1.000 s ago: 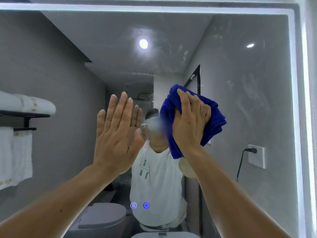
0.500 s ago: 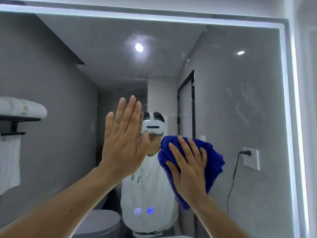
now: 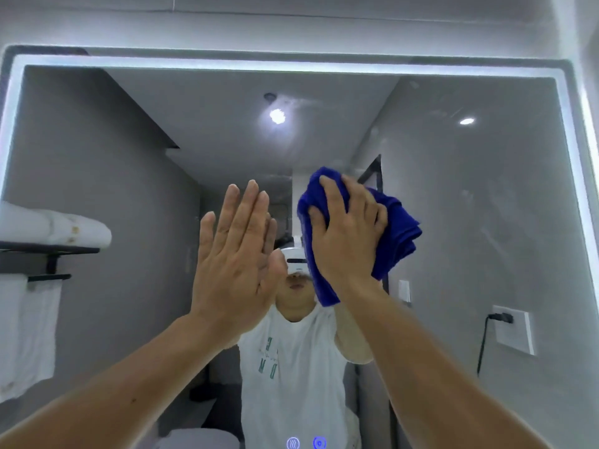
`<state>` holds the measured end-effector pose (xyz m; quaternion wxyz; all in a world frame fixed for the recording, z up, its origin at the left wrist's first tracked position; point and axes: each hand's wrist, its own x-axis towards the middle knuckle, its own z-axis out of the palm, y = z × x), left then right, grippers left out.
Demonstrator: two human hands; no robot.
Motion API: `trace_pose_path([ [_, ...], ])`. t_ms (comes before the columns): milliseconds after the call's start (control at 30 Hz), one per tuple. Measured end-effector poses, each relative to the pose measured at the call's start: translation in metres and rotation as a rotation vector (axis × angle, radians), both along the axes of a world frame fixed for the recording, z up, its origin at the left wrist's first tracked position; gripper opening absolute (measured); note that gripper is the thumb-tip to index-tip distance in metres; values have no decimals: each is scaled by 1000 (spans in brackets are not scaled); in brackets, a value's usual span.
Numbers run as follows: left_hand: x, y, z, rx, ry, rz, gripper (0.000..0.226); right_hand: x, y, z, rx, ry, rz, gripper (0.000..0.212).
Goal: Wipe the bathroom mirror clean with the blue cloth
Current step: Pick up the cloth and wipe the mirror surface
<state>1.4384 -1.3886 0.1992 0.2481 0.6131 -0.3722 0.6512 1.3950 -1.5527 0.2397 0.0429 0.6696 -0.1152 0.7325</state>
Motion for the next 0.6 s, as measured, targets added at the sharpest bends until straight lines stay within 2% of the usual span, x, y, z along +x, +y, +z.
trace_pose_path([
  [133,9,-6,23,-2,-13,32,68,-6,-6,-67,-208,169,-20,40],
  [233,13,-2,33,5,-4,46,67,-21,-24,-42,-267,227,-25,42],
  [367,16,20,38,43,-43,47,69,-28,-40,56,110,51,13,45],
  [433,15,29,41,61,-61,55,69,-19,-27,95,221,11,8,47],
  [500,15,31,46,55,-68,53,68,-6,-3,109,159,34,-15,50],
  [600,14,27,57,16,-39,2,66,6,22,80,-114,146,-45,63],
])
